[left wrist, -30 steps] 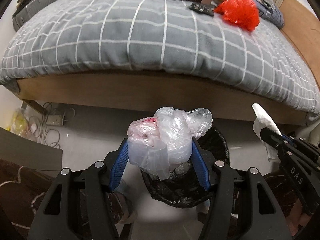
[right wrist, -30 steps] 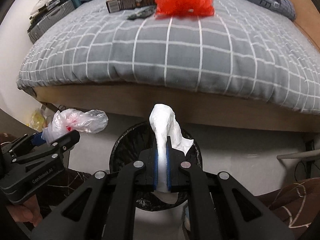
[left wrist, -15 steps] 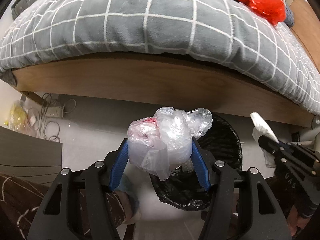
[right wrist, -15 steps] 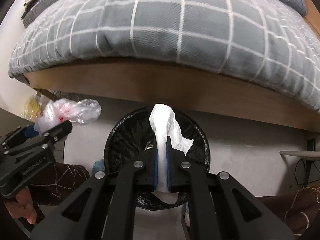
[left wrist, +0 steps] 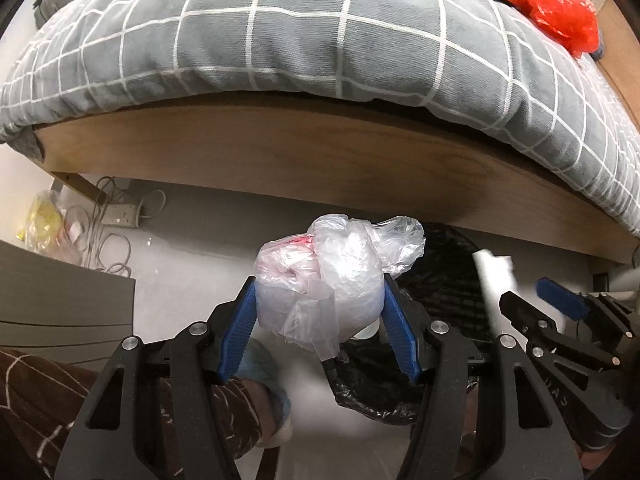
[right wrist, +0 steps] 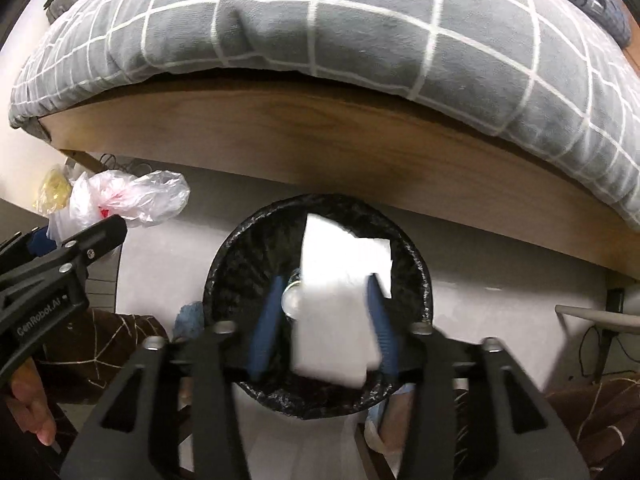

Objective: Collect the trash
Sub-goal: 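Open the right tool over the bin while the left tool releases the clear bag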

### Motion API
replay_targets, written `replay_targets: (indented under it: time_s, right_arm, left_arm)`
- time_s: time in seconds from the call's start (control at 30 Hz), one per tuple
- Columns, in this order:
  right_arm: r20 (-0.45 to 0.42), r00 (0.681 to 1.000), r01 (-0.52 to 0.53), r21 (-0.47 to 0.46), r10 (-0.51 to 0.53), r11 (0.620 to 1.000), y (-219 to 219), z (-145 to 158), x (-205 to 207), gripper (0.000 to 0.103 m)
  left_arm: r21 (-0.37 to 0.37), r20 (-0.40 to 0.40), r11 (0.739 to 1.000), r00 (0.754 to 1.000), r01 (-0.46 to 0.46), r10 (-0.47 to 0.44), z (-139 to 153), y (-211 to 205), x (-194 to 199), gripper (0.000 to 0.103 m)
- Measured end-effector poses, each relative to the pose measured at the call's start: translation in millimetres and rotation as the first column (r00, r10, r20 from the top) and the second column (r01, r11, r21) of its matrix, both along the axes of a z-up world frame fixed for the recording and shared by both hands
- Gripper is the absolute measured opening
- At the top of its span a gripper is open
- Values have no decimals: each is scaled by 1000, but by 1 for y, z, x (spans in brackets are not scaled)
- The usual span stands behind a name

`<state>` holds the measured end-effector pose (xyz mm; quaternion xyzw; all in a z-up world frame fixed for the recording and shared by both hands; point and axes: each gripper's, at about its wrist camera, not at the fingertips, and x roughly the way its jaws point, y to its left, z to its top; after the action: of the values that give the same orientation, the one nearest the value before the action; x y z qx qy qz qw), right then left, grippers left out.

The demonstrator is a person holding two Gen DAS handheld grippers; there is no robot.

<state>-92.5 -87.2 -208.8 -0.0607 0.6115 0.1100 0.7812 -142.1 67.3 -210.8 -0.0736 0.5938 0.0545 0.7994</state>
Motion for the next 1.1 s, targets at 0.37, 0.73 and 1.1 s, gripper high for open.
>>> replay_targets:
  time_s: [0.37, 0.73, 1.1]
  right_arm:
    - [93, 994, 67, -33, -64, 997, -32, 20, -7, 94]
    - [116, 972, 205, -8, -203, 979, -89, 28, -12, 95]
    - [122, 952, 280, 6, -279, 960, -120, 30, -17, 95]
  left_arm:
    - [9, -17, 1000, 999, 30, -29, -3, -17, 5, 59]
    - [-40, -29, 993, 993, 111, -112, -3, -68, 13, 59]
    - [-57, -25, 981, 982, 187, -189, -7, -103, 15, 59]
